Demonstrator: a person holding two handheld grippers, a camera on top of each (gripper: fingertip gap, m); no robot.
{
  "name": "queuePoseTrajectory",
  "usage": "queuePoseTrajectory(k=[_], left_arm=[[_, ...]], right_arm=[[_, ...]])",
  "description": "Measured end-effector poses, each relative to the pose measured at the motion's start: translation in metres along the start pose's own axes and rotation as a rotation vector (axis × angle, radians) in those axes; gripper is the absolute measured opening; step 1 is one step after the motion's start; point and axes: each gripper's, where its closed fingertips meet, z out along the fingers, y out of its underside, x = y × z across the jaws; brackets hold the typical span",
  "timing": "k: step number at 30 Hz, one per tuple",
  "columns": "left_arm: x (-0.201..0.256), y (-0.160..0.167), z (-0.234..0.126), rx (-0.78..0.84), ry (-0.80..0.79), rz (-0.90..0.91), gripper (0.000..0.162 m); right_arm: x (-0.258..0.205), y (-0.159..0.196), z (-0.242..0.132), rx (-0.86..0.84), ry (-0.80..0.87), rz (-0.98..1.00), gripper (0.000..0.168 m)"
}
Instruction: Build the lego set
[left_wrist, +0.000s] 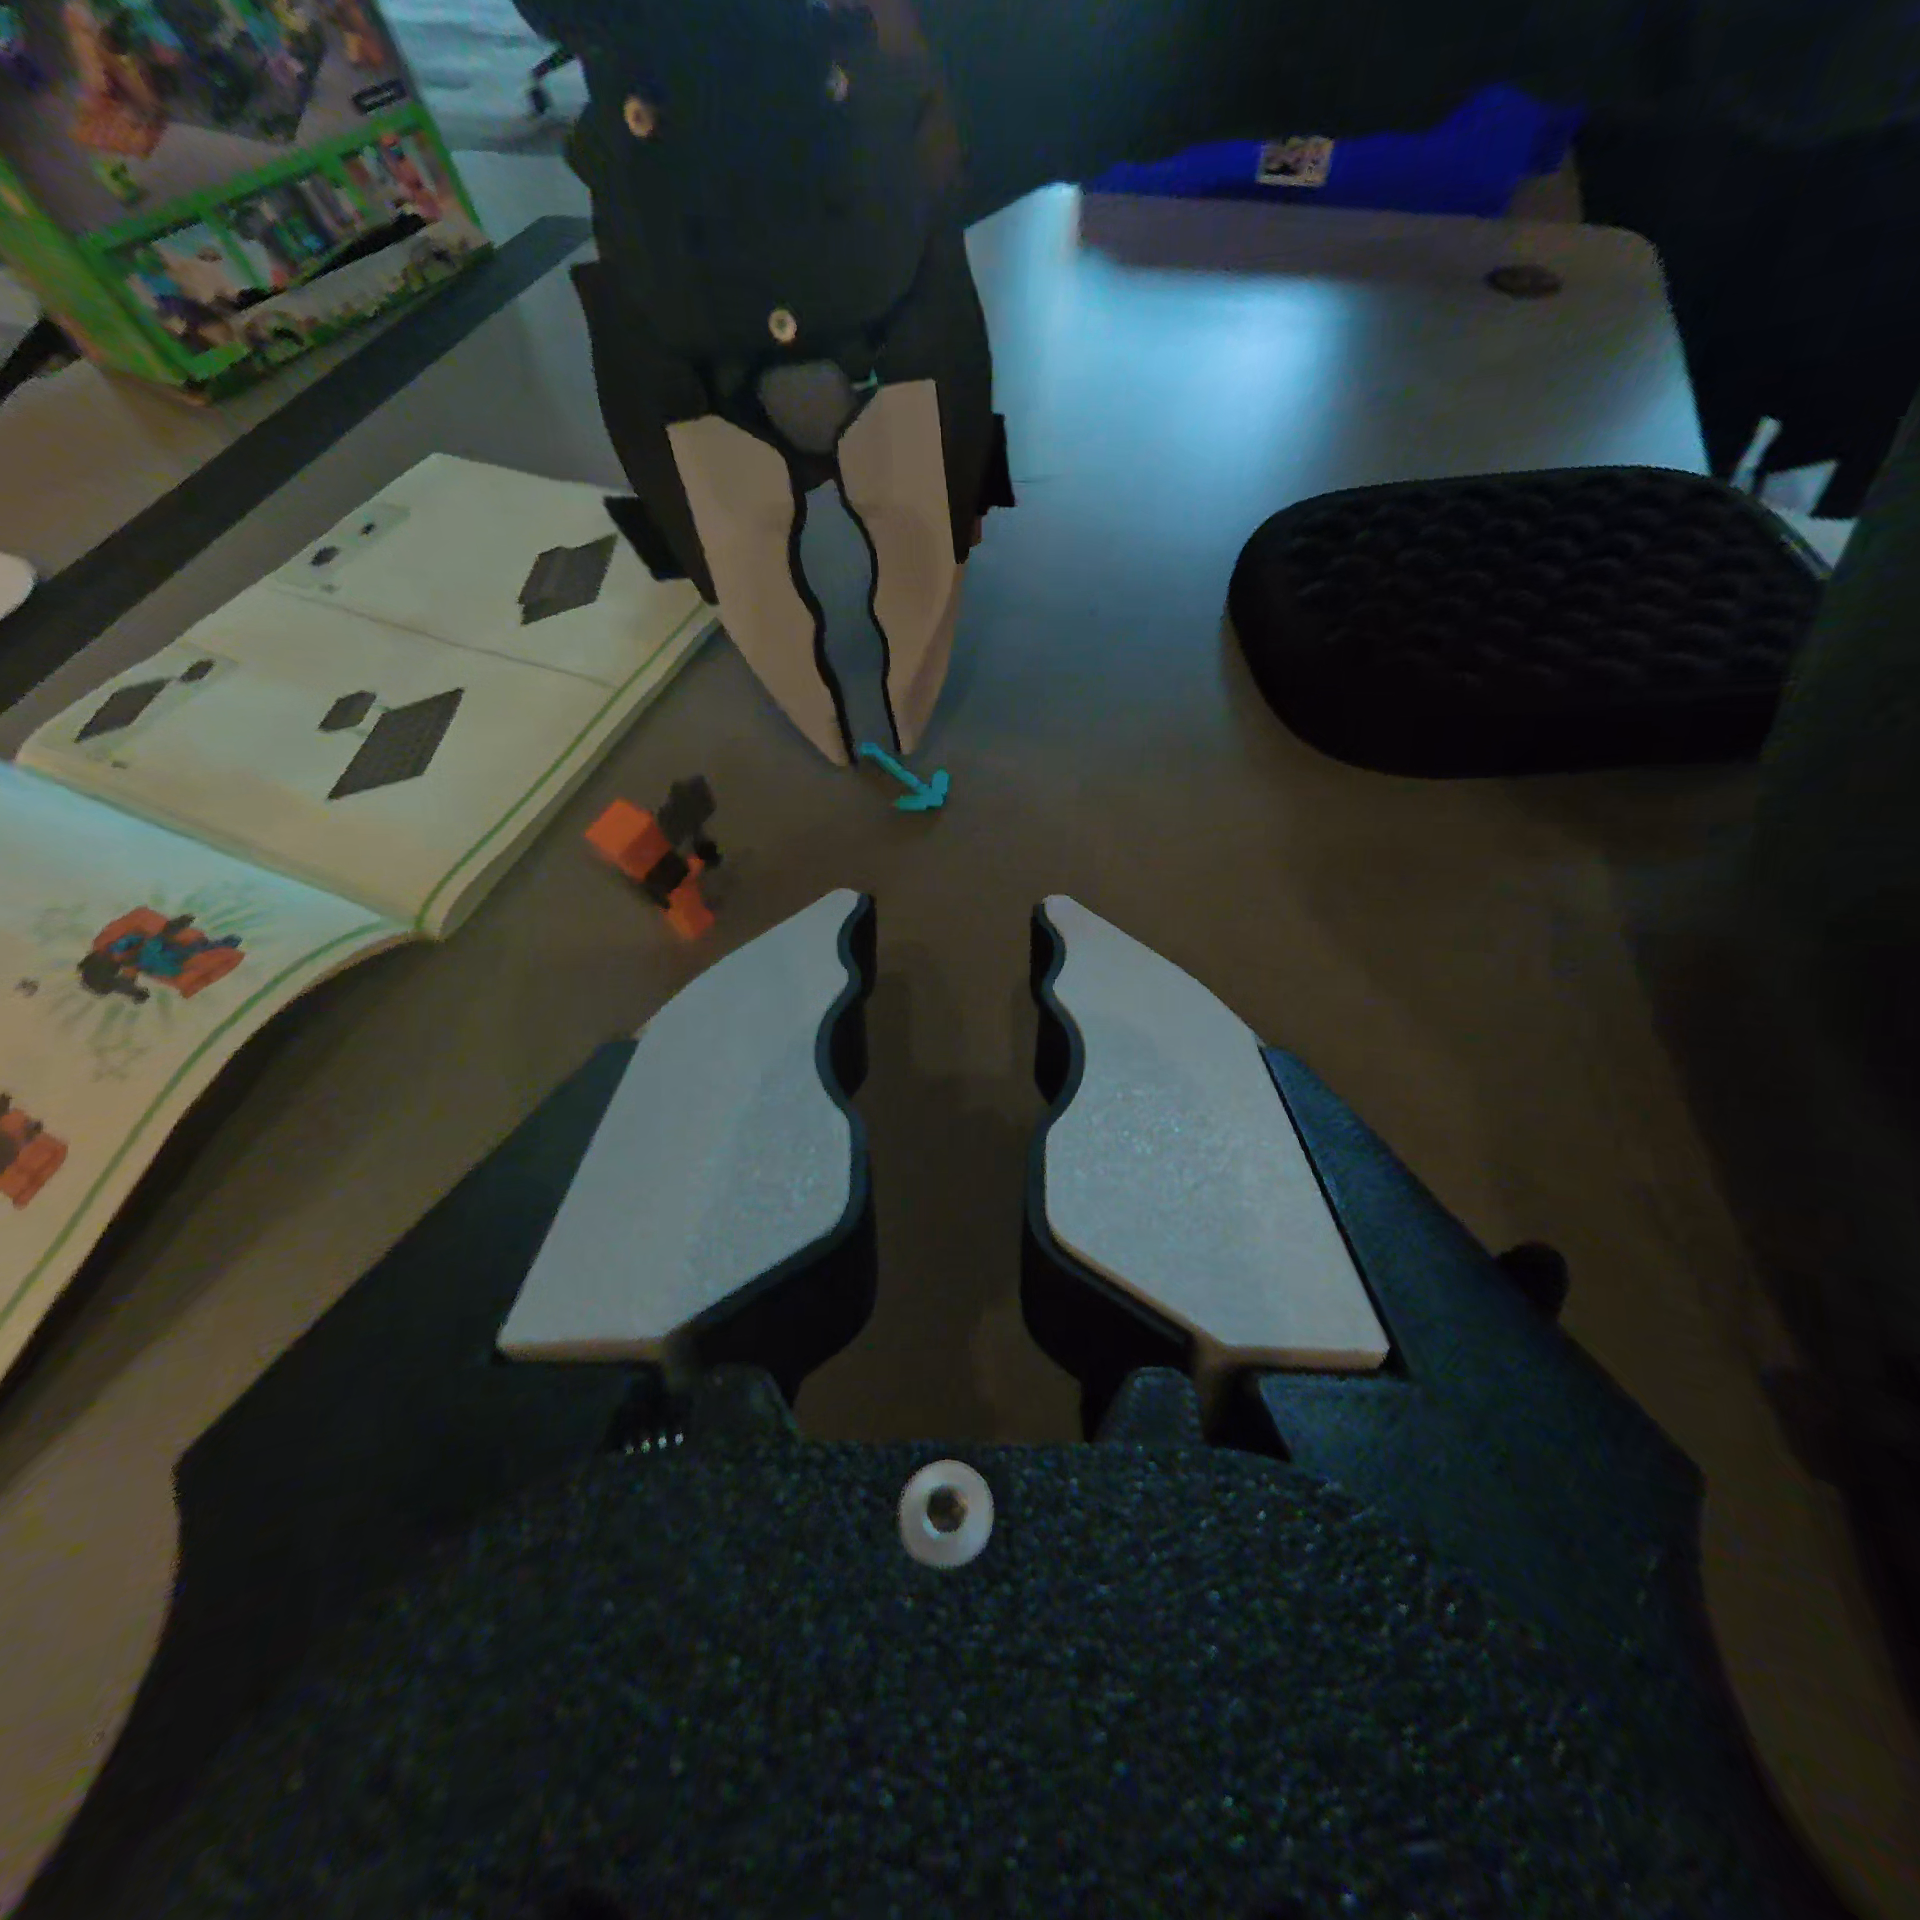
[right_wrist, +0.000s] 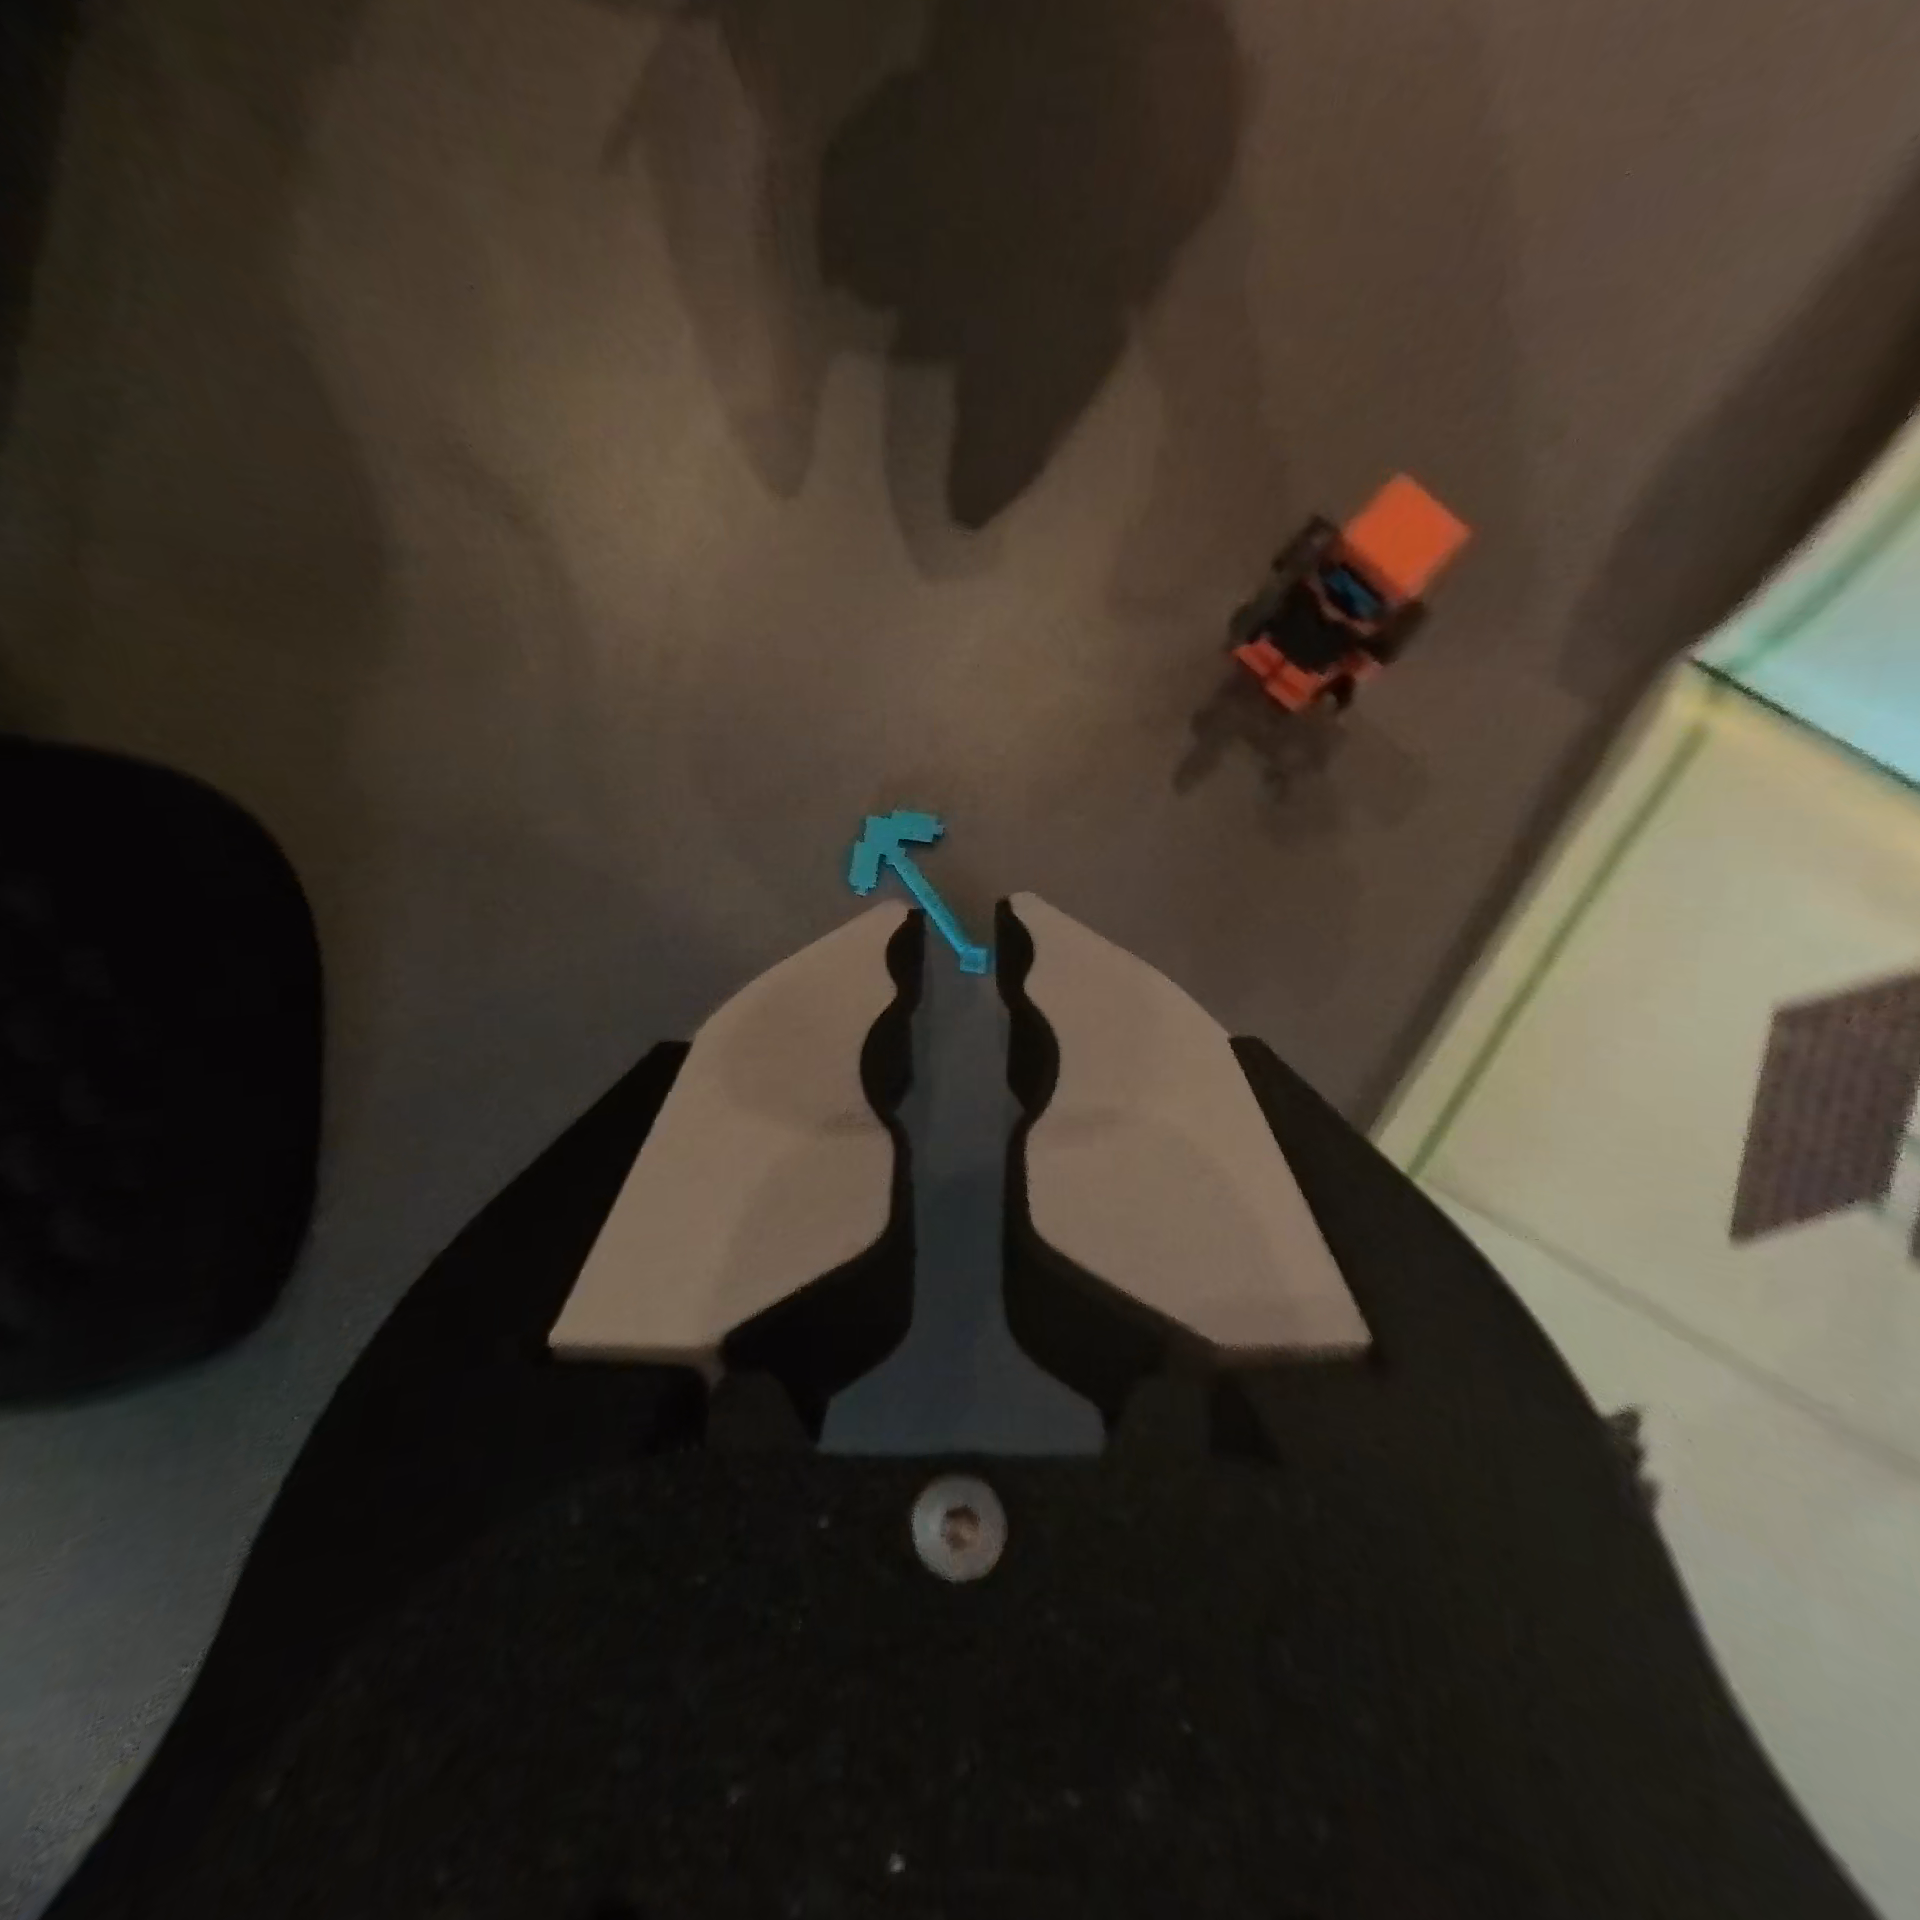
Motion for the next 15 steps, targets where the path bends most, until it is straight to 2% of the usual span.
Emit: queuePoseTrajectory(k=[10,15], left_arm=[[-0.009,0.008,-0.010,0.009,-0.103,-0.088,0.028],[-0.011,0.007,-0.009,0.016,-0.130,-0.109,0.027]], right_arm=[[-0.005,0.001,0.005,-0.016,-0.078,-0.190,0.003],[-0.005,0.001,0.005,0.006,-0.060,-0.132,0.002]])
